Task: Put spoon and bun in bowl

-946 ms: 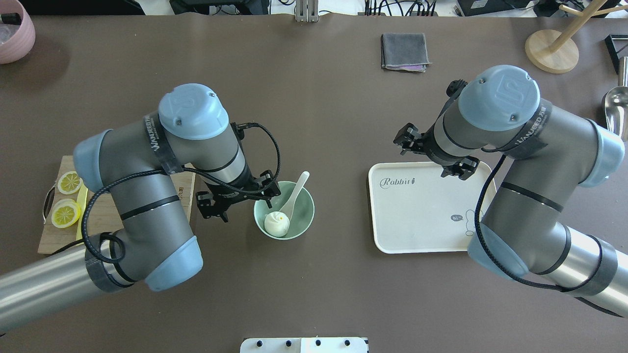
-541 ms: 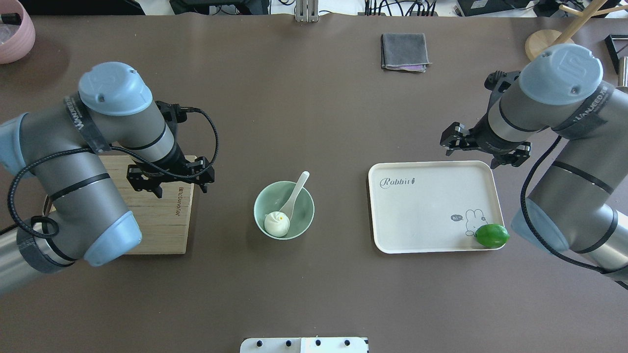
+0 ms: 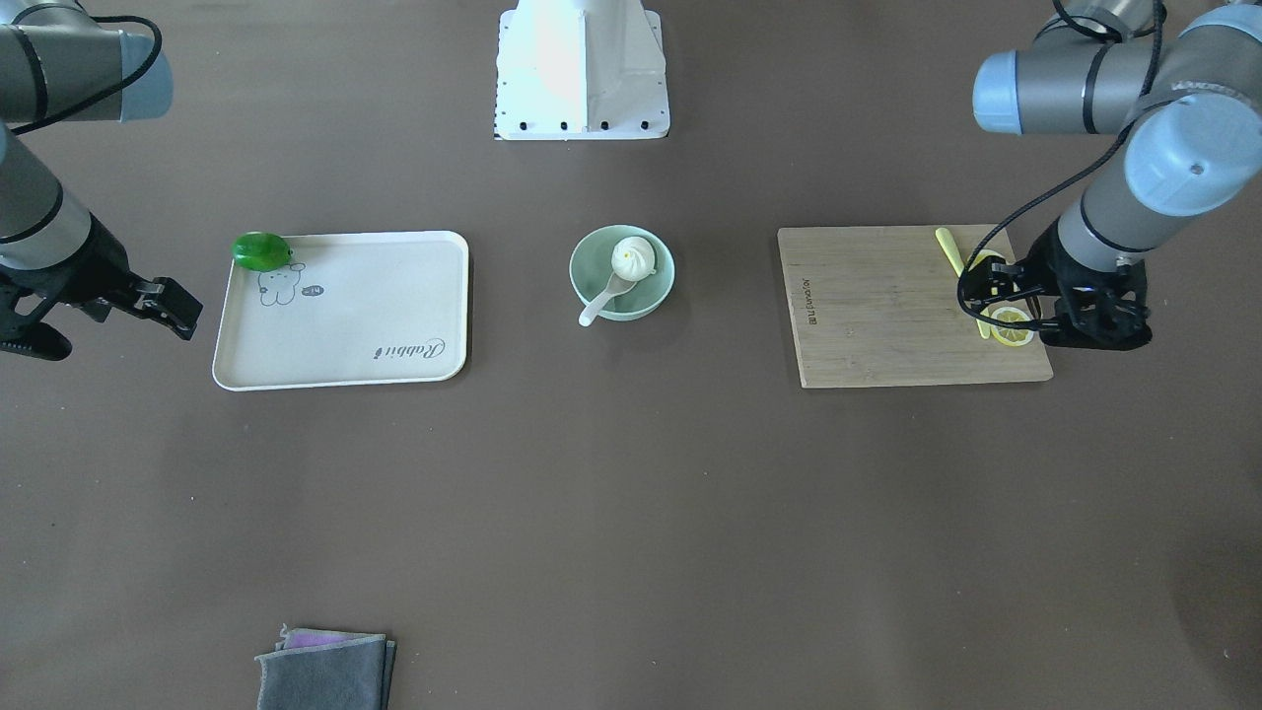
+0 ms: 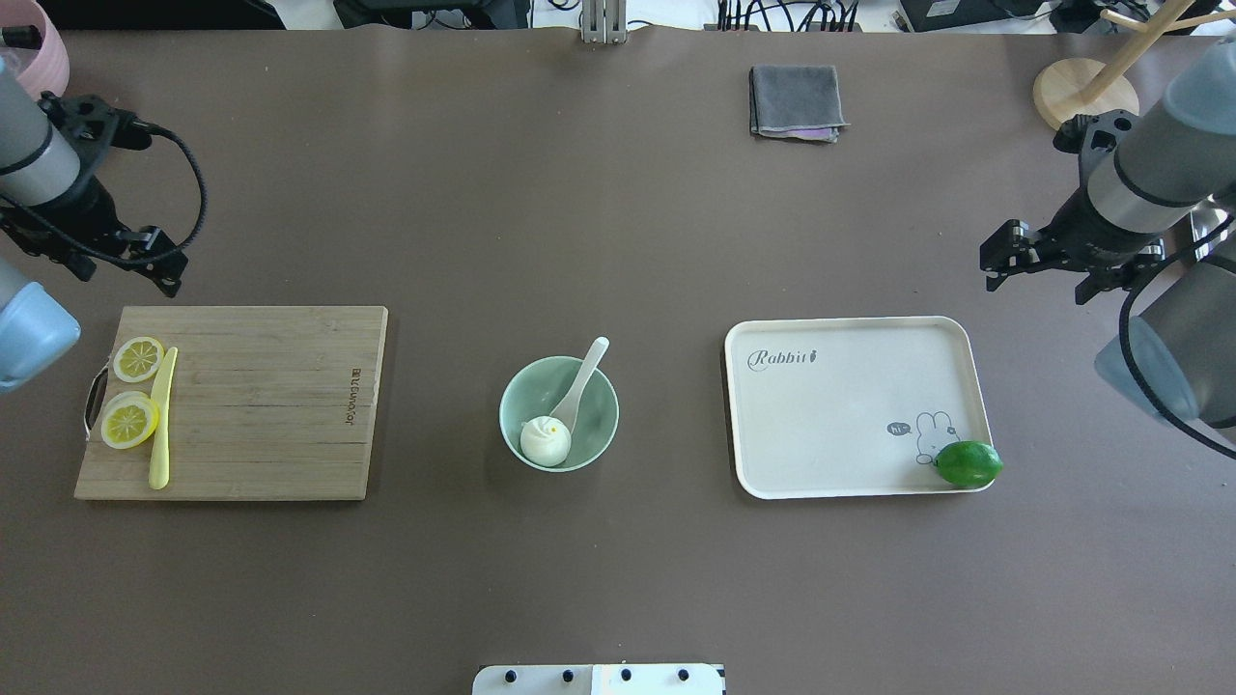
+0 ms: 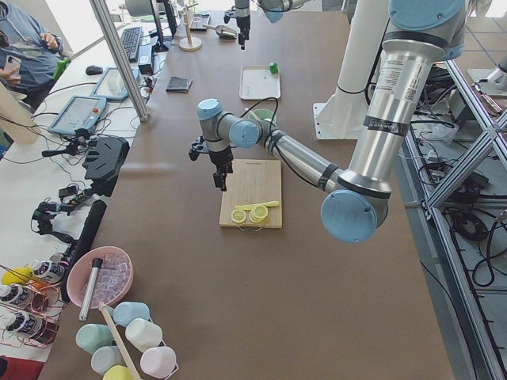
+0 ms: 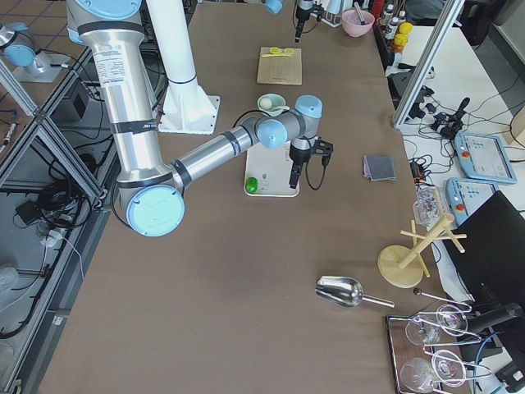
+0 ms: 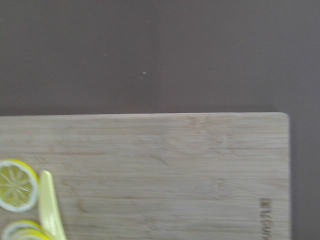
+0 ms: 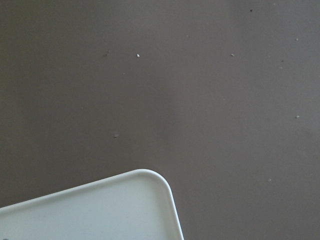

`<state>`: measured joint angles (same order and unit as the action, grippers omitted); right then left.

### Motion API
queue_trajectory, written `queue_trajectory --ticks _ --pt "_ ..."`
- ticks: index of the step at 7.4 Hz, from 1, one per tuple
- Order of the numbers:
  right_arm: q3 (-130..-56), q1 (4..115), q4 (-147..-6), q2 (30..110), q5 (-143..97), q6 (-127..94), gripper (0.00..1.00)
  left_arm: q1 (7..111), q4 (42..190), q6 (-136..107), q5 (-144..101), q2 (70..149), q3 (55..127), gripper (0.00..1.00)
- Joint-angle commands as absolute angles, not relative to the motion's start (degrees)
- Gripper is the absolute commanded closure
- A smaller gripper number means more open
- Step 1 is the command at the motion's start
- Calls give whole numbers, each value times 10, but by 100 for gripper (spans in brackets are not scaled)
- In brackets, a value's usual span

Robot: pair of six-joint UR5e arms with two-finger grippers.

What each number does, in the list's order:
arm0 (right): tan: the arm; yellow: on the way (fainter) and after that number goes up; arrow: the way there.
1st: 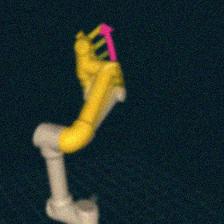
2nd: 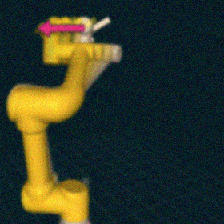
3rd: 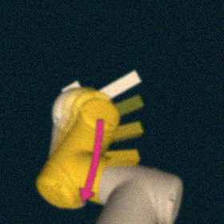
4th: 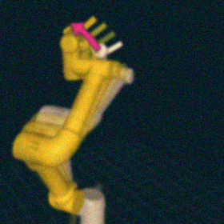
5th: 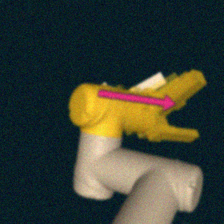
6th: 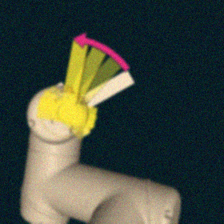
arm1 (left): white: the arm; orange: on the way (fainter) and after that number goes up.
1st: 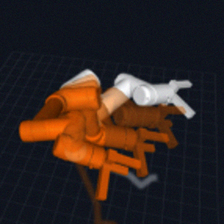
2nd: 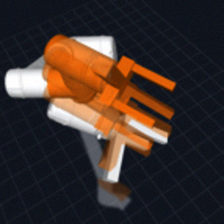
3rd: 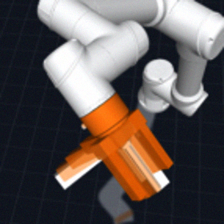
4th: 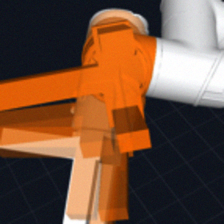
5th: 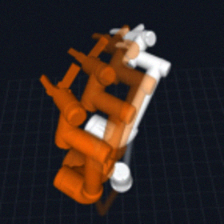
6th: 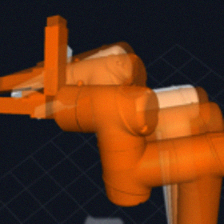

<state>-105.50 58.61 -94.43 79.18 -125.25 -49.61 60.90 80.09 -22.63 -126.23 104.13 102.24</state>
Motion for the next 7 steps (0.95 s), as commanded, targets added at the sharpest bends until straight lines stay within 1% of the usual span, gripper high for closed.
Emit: queue_trajectory --ticks 1,2,3,5,6,7 --pt "-1002 669 -945 802 -1322 -373 0 695 808 -84 -1300 984 1006 2" --pt "-994 714 -945 827 -1351 -307 0 733 809 -37 -1308 967 995 2" --pt "-994 762 -944 864 -1378 -243 0 763 804 -13 -1309 966 981 2" --pt "-995 822 -946 912 -1383 -168 0 826 804 147 -1308 935 933 2" --pt "-993 843 -949 931 -1383 -135 0 835 802 165 -1307 939 916 2" --pt "-991 852 -951 945 -1383 -107 0 835 802 162 -1304 942 914 2"
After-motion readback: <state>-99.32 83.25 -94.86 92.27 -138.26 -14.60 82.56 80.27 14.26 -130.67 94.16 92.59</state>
